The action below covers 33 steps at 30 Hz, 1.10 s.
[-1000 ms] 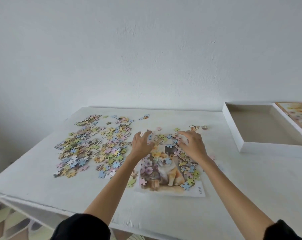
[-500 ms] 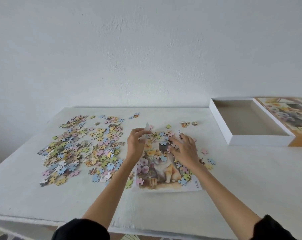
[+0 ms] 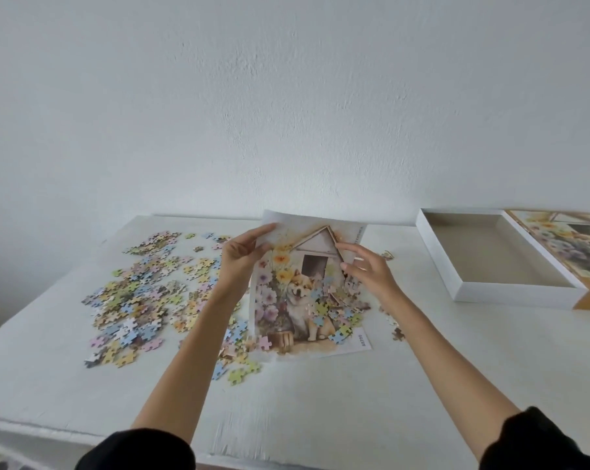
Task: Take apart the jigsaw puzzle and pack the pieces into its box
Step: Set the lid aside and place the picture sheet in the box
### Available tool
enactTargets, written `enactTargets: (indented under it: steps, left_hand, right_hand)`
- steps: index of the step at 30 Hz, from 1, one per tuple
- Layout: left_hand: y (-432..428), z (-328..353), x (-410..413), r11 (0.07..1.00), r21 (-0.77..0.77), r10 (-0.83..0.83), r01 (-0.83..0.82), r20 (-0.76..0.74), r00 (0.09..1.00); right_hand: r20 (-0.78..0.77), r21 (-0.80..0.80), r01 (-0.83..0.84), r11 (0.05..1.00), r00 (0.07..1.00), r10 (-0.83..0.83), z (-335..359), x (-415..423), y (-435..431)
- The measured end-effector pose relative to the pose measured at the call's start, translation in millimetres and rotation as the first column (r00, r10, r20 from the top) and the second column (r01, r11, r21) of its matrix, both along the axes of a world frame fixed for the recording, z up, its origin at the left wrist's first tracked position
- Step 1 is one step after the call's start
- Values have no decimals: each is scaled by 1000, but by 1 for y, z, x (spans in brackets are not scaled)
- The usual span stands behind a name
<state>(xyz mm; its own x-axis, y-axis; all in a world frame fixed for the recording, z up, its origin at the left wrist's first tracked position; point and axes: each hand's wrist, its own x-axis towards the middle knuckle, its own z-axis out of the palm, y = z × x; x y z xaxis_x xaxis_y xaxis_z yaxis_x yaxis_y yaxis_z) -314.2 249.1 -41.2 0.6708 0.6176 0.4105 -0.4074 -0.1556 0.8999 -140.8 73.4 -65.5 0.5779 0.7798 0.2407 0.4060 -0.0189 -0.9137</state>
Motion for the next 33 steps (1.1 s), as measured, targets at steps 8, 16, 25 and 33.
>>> enactTargets:
  steps: [8,16,25,33]
  left_hand:
    - [-1,0,1,725,660,411,-199,-182,893]
    - [3,22,-3,459,836,508,-302,32,861]
    - [-15,82,30,318,858,460,-402,231,858]
    - [-70,131,120,316,860,349,-400,287,892]
  right_hand:
    - [211,133,167,977,958,-193,17,-1,15]
    - [327,326,147,934,910,-257,38,-16,21]
    - [434,477,178,861,804,-406,90,7,6]
    - [391,564,260,784,753,-530,135,76,-59]
